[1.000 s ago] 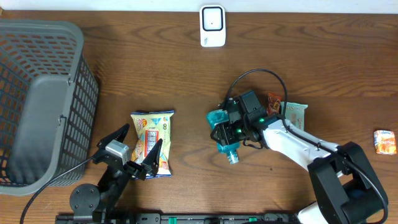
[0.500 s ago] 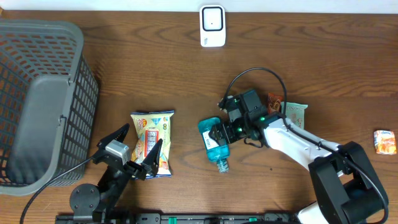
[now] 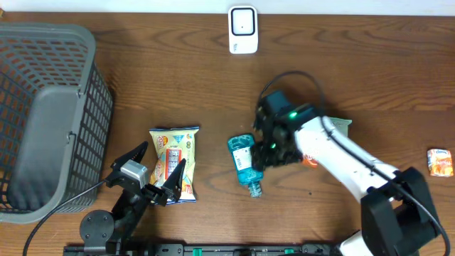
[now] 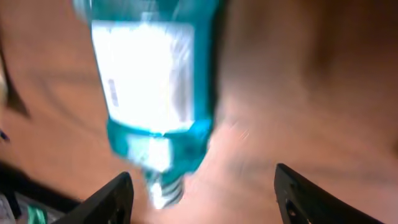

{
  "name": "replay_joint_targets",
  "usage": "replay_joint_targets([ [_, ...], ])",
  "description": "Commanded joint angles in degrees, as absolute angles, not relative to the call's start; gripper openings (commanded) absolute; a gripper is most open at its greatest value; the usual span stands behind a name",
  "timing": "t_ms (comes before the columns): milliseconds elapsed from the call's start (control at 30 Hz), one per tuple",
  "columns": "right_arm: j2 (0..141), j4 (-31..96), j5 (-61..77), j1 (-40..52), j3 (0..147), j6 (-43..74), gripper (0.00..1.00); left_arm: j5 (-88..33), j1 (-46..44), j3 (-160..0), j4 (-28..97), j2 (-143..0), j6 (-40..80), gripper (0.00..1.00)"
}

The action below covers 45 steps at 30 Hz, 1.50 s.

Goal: Scan the item barcode

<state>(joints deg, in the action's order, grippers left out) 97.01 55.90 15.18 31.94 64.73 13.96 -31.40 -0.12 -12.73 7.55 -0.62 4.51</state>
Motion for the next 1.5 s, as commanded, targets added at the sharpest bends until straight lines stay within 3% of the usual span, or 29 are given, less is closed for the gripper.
replay_joint_targets([
  [0,96.97,55.27,13.63,38.06,62.65,19.79,0.7,-31.97,-0.34,-12.84,7.51,-0.23,4.82,0.98],
  [67,96.97,53.15,9.82,41.6,60.99,22.41,0.74,-31.97,-0.34,-12.84,7.51,-0.23,4.84,0.98],
  [167,96.99,49.45,0.16,46.46,57.45,29.74,0.9,-31.97,-0.34,-12.84,7.51,-0.23,4.82,0.98],
  [233,96.99,48.01,-3.75,47.51,55.09,34.24,0.9,-31.97,-0.34,-12.84,7.51,-0.23,4.82,0.98],
  [433,96.99,41.6,-2.28,47.57,48.82,36.38,0.72,-31.97,-0.34,-12.84,7.51,-0.23,4.84,0.98],
  [700,97.01,33.65,-2.22,47.55,46.0,33.41,0.34,-31.97,-0.34,-12.84,7.51,-0.23,4.84,0.98],
  [833,97.01,31.86,-1.98,47.51,46.02,31.62,0.21,-31.97,-0.34,-12.84,7.51,-0.23,4.82,0.98],
  [1000,96.97,32.82,-0.27,46.0,46.98,30.98,0.16,-31.97,-0.34,-12.84,7.51,-0.23,4.84,0.98],
  [1167,96.97,44.77,7.07,41.15,55.35,29.21,0.01,-31.97,-0.34,-12.84,7.51,-0.23,4.82,0.98],
  [1467,96.97,66.67,7.2,35.0,72.47,21.1,0.02,-31.97,-0.34,-12.84,7.51,-0.23,4.84,0.98],
])
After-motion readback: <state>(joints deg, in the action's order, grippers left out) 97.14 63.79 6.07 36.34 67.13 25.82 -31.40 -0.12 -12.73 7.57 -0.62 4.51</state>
